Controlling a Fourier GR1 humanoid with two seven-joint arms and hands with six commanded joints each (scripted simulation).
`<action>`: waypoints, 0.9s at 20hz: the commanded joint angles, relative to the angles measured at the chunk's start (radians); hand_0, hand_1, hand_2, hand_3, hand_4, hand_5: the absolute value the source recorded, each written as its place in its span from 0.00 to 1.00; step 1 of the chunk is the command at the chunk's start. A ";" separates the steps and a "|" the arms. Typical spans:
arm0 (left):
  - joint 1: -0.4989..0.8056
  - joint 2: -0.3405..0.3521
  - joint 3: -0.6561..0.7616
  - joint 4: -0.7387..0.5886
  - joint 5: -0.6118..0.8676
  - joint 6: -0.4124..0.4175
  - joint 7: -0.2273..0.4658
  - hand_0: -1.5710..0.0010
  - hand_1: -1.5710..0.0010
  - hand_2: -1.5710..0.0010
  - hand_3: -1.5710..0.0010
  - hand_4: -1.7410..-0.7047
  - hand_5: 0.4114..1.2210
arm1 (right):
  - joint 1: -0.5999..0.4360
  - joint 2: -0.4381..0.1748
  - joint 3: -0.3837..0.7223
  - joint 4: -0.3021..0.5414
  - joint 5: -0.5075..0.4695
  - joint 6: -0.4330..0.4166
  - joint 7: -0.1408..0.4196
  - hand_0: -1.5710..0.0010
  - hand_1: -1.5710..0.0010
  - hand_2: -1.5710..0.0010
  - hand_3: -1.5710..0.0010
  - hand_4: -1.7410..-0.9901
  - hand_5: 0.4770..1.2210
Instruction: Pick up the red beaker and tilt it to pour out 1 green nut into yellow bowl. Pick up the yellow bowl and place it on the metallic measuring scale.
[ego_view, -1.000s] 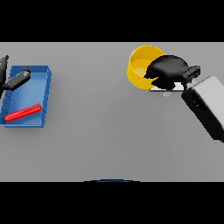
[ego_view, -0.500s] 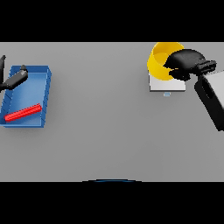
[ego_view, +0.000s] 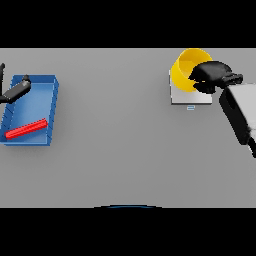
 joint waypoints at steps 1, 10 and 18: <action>0.000 -0.004 -0.003 -0.006 -0.001 0.005 0.007 1.00 1.00 1.00 1.00 0.91 0.39 | 0.000 0.007 0.005 0.022 0.005 -0.013 0.005 0.00 0.05 0.00 0.05 0.02 1.00; -0.021 -0.031 -0.015 0.016 -0.007 0.001 0.020 1.00 1.00 1.00 1.00 0.90 0.41 | -0.025 0.031 -0.003 0.106 -0.030 0.002 0.009 0.22 0.31 0.28 0.48 0.26 0.77; -0.045 -0.050 -0.016 0.055 -0.007 -0.016 0.015 1.00 1.00 1.00 1.00 0.90 0.40 | -0.057 0.037 0.006 0.176 -0.017 0.019 -0.062 0.87 0.88 0.79 0.68 0.49 0.39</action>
